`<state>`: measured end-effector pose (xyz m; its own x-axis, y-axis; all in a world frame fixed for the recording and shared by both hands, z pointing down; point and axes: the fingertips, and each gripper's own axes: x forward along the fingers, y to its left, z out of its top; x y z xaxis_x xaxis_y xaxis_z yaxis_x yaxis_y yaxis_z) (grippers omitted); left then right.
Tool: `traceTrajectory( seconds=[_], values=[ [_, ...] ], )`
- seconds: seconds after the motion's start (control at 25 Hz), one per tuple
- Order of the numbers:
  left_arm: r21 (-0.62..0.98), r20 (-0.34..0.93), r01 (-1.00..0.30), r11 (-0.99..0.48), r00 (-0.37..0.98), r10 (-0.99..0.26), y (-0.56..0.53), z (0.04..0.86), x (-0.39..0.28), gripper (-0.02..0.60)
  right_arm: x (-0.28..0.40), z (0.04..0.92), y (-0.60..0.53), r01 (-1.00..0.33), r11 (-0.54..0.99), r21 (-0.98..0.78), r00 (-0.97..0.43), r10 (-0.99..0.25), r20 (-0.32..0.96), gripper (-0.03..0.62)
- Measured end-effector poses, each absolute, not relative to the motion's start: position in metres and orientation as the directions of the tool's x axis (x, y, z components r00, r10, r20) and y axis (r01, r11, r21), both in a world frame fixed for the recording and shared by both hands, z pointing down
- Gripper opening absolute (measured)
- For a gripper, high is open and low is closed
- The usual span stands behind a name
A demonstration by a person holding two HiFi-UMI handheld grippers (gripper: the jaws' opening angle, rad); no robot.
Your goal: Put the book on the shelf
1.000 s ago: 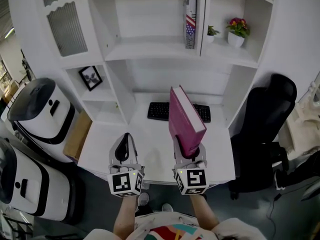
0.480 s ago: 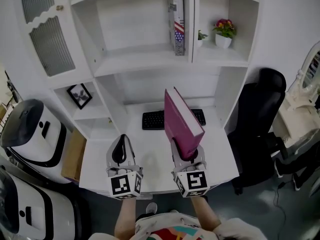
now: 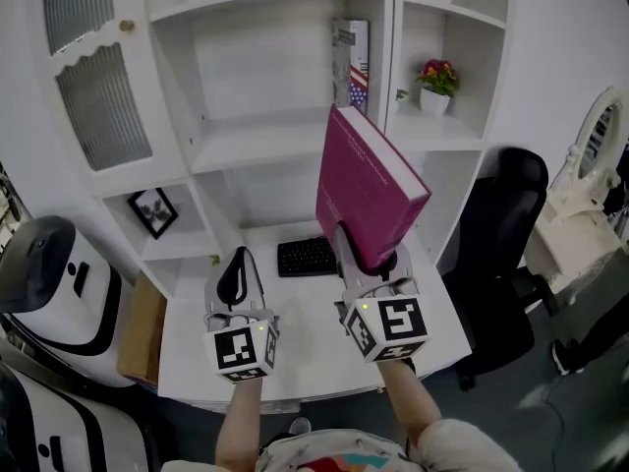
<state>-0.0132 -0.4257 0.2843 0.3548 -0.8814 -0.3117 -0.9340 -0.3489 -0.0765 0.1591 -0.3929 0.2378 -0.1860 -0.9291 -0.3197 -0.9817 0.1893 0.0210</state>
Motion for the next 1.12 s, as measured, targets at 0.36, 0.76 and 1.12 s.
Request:
traceTrajectory(
  seconds=[0.36,0.76,1.12],
  values=[
    [-0.104,-0.315,-0.915,-0.389,0.401,-0.860,-0.449,0.260,-0.021,0.003,0.167,0.153,-0.452,-0.993,0.115,-0.001,-0.108,-0.934,-0.340,0.129],
    [-0.083,-0.315,-0.906,-0.415,0.419,-0.852,-0.467,0.246,-0.029,0.003,0.163,0.122,-0.540,-0.993,0.113,0.031,-0.116,-0.985,-0.127,0.130],
    [-0.092,-0.336,-0.902,-0.422,0.427,-0.839,-0.480,0.230,-0.028,0.003,0.167,0.126,-0.599,-0.999,0.033,0.026,-0.034,-0.999,-0.016,0.130]
  ],
)
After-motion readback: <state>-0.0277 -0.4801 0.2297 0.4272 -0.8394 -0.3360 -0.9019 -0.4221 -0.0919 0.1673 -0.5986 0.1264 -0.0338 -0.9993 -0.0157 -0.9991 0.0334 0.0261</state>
